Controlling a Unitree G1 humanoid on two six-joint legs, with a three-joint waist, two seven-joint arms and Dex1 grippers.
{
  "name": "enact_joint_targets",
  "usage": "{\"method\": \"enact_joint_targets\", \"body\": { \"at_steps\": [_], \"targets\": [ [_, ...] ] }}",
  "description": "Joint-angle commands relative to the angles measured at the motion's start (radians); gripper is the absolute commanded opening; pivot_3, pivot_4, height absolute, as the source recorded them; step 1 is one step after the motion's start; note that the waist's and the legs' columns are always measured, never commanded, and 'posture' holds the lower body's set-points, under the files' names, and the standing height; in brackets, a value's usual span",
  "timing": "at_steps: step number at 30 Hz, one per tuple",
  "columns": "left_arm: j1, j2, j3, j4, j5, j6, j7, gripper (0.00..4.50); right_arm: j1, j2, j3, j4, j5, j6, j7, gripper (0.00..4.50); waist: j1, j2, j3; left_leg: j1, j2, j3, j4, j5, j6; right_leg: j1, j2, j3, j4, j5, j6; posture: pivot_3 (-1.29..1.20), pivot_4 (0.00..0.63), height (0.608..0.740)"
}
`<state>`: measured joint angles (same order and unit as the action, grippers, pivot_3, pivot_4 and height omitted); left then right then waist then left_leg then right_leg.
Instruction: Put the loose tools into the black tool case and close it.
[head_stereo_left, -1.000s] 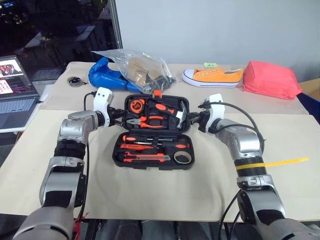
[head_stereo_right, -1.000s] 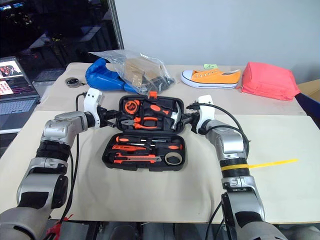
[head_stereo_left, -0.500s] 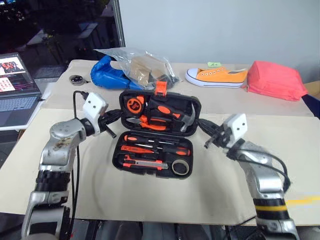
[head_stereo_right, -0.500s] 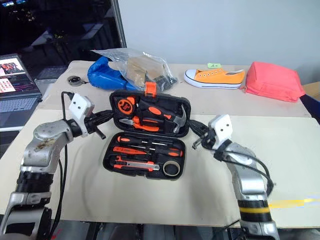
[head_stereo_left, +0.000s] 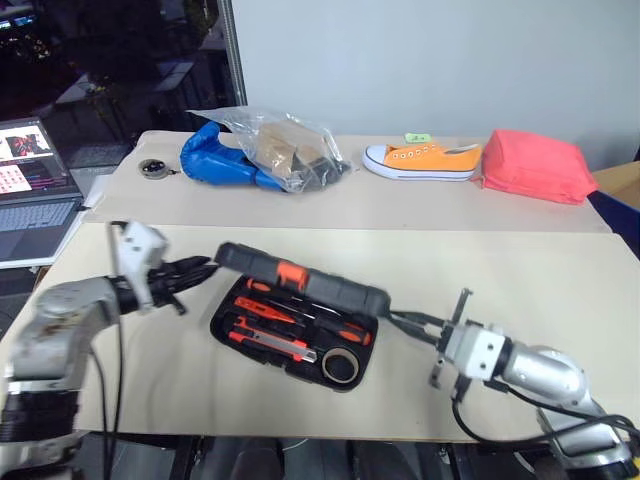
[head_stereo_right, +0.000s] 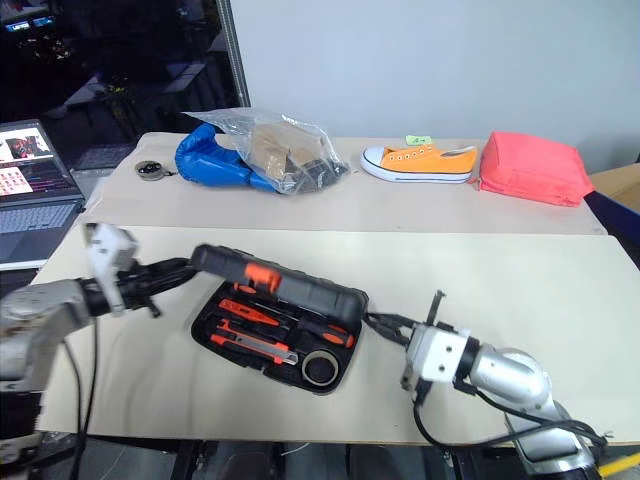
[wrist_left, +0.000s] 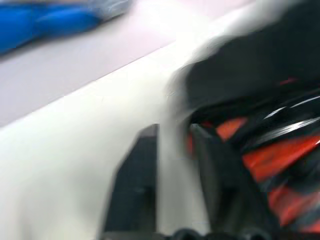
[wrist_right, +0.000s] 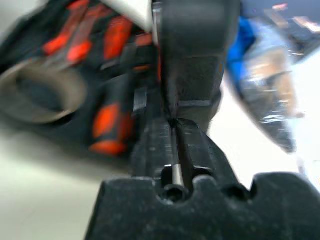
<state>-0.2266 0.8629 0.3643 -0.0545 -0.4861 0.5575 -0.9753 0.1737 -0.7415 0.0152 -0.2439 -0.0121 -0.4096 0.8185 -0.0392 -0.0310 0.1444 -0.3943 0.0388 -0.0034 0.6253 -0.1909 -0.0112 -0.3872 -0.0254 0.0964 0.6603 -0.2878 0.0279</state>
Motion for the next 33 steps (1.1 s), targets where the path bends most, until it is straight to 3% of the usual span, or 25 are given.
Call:
{"method": "enact_joint_targets", "body": {
  "at_steps": [1,3,7,10,11,12,16,22,25,33],
  "targets": [
    [0.007,0.062,0.052,-0.067,-0.107,0.068,-0.090,2.87,0.019,-0.051,-0.033,-0.022,0.000,-0.067,0.019,1.97,0.003,0.002,0.001,0.000,-0.002,0.001,0.000,0.000,0.000,0.000,-0.002,0.001,0.001,0.000,0.000,0.00,0.150,0.740],
    [0.040,0.099,0.078,-0.108,-0.150,0.098,-0.142,3.69,0.050,-0.087,-0.055,-0.047,0.051,-0.004,0.054,2.61,0.001,0.002,0.000,0.000,-0.004,0.002,0.001,0.000,0.000,0.000,-0.005,0.002,0.001,-0.001,0.002,0.00,0.150,0.740],
    [0.148,0.128,0.150,-0.228,-0.261,0.084,-0.302,3.82,0.100,-0.173,-0.111,-0.194,0.323,0.276,0.138,2.62,-0.005,0.001,0.001,-0.001,-0.002,0.002,0.000,0.000,0.000,0.000,-0.005,0.002,0.000,-0.001,0.003,0.00,0.150,0.740],
    [0.214,0.174,0.167,-0.285,-0.305,0.064,-0.450,3.92,0.071,-0.246,-0.088,-0.350,0.522,0.470,0.196,1.97,-0.009,0.001,0.001,0.000,0.000,0.002,-0.001,0.000,0.000,0.000,-0.003,0.003,0.001,-0.002,0.001,0.00,0.150,0.740],
    [0.224,0.185,0.164,-0.293,-0.312,0.057,-0.479,3.92,0.040,-0.258,-0.057,-0.389,0.551,0.512,0.208,1.32,-0.007,0.001,0.001,0.001,0.002,0.002,-0.001,0.000,0.000,0.000,-0.002,0.003,0.001,-0.002,0.000,0.00,0.150,0.740],
    [0.234,0.194,0.157,-0.299,-0.305,0.040,-0.503,3.92,0.007,-0.264,-0.021,-0.422,0.575,0.556,0.217,1.17,-0.005,0.001,0.001,0.002,0.005,0.002,-0.001,0.000,0.000,0.001,0.000,0.002,0.001,-0.002,-0.001,0.00,0.150,0.740],
    [0.254,0.193,0.146,-0.331,-0.309,0.027,-0.519,3.92,-0.108,-0.254,0.098,-0.458,0.543,0.655,0.243,0.03,-0.003,0.001,0.002,0.004,0.010,0.004,-0.001,0.000,0.000,0.001,0.003,0.001,0.002,-0.005,-0.010,0.00,0.150,0.740],
    [0.279,0.179,0.136,-0.382,-0.310,0.007,-0.505,3.92,-0.216,-0.206,0.269,-0.427,0.394,0.683,0.262,0.03,-0.001,0.001,0.002,-0.001,0.009,0.006,-0.001,0.000,0.000,-0.002,0.002,0.000,-0.002,-0.002,-0.003,0.00,0.150,0.740],
    [0.282,0.173,0.130,-0.388,-0.300,-0.008,-0.491,3.92,-0.271,-0.123,0.332,-0.368,0.294,0.709,0.185,0.03,-0.002,0.001,0.002,-0.004,0.009,0.006,-0.001,-0.001,-0.001,-0.004,0.003,-0.001,-0.003,-0.002,-0.003,0.00,0.150,0.740],
    [0.307,0.144,0.143,-0.402,-0.293,-0.015,-0.413,3.92,-0.352,0.063,0.234,-0.231,0.256,0.880,-0.047,0.03,-0.007,0.000,0.003,0.000,0.010,0.006,0.000,-0.001,-0.001,-0.003,0.005,0.000,0.002,0.000,-0.006,0.00,0.150,0.740]
  ]
}}
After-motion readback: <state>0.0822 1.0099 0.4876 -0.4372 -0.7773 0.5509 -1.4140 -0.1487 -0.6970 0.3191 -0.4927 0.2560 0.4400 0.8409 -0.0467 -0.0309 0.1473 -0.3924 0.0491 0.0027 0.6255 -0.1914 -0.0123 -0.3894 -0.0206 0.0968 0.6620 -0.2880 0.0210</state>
